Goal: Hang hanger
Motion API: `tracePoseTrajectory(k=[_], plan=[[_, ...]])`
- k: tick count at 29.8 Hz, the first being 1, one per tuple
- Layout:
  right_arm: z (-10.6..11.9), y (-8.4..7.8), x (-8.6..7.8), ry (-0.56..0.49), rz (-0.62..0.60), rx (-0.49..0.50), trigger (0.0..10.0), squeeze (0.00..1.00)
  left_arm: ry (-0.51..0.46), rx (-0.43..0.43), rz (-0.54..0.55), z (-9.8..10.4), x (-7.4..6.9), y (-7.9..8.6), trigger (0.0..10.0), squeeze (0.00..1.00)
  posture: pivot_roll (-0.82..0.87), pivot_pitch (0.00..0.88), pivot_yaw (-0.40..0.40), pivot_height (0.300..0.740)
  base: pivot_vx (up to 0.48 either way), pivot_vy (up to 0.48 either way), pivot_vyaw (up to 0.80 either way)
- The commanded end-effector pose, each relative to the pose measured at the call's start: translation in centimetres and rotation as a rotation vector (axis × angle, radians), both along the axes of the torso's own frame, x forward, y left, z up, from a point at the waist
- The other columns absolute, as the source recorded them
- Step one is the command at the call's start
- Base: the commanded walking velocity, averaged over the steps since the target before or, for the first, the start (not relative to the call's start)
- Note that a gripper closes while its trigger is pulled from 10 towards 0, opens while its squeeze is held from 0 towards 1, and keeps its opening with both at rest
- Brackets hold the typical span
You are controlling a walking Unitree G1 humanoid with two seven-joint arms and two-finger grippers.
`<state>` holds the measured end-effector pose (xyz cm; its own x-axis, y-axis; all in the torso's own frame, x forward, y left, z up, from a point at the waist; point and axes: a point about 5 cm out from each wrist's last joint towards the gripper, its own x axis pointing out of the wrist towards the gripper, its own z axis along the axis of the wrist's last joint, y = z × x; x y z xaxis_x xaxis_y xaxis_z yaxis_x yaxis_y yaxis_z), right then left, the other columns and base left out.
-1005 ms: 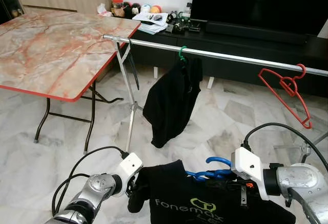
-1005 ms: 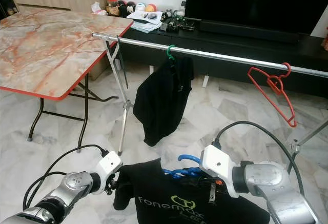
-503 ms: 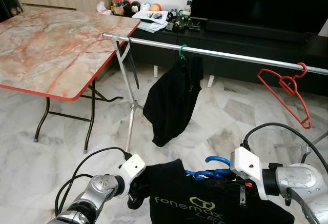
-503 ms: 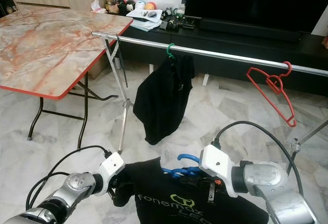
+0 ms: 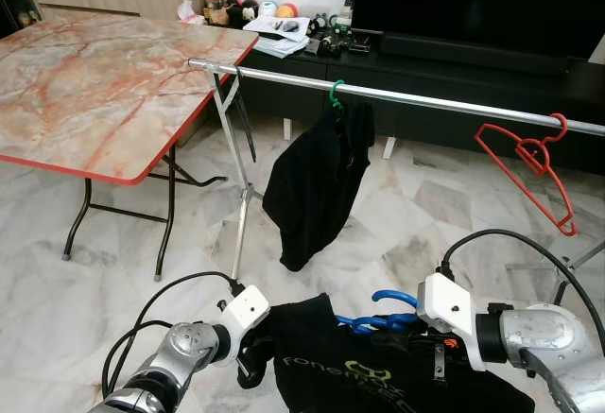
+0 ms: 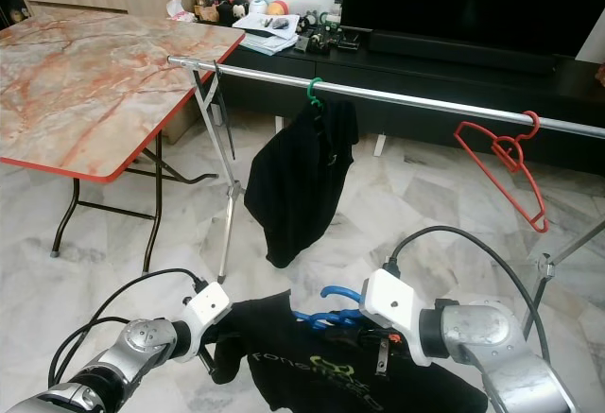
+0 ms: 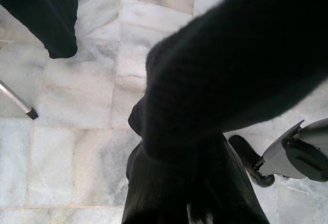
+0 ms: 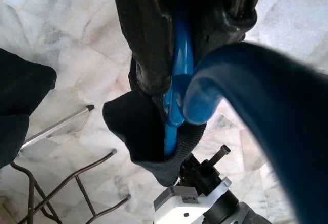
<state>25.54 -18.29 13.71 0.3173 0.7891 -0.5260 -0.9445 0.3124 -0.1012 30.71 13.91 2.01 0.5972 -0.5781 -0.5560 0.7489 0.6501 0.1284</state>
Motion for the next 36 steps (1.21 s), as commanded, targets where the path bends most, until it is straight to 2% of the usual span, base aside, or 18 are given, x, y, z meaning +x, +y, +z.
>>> tracePoseTrajectory(k=[1, 14, 20, 24, 27, 31, 35, 36], plan=[[0.7, 0.4, 0.2, -0.03, 0.022, 0.005, 10.0, 0.0, -0.005, 0.01, -0.01, -0.2, -0.2, 0.0, 0.0, 0.0, -0.03, 0.086, -0.017, 0.74, 0.0, 0.0, 0.0], [0.4, 0.4, 0.3, -0.031, 0.024, -0.013, 10.0, 0.0, -0.028, 0.021, 0.001, 0.1, 0.0, 0.2, 0.0, 0.0, -0.03, 0.066, -0.015, 0.74, 0.0, 0.0, 0.0], [0.1, -0.1, 0.4, -0.033, 0.002, -0.049, 10.0, 0.0, -0.041, 0.028, 0.019, 0.1, 0.2, 0.5, 0.0, 0.0, -0.03, 0.06, -0.015, 0.74, 0.0, 0.0, 0.0], [-0.7, -1.5, 0.7, -0.043, -0.053, -0.131, 10.0, 0.0, -0.061, 0.04, 0.068, 0.2, 0.3, 1.2, 0.0, 0.0, -0.03, 0.056, -0.015, 0.74, 0.0, 0.0, 0.0], [-1.0, -2.4, 0.8, -0.046, -0.102, -0.149, 10.0, 0.0, -0.058, 0.042, 0.099, 0.2, 0.3, 1.7, 0.0, 0.0, -0.03, 0.057, -0.016, 0.74, 0.0, 0.0, 0.0], [-0.8, -2.9, 0.8, -0.052, -0.13, -0.13, 10.0, 0.0, -0.052, 0.055, 0.102, -0.1, 0.1, 2.0, 0.0, 0.0, -0.03, 0.063, -0.017, 0.74, 0.0, 0.0, 0.0], [0.4, -4.5, 1.2, -0.087, -0.209, -0.089, 10.0, 0.0, -0.048, 0.104, 0.149, -0.3, 0.0, 3.2, 0.0, 0.0, -0.03, 0.072, -0.02, 0.74, 0.0, 0.0, 0.0], [1.0, -5.4, 1.3, -0.096, -0.247, -0.064, 10.0, 0.0, -0.042, 0.136, 0.173, -0.4, 0.0, 3.8, 0.0, 0.0, -0.03, 0.075, -0.021, 0.74, 0.0, 0.0, 0.0]])
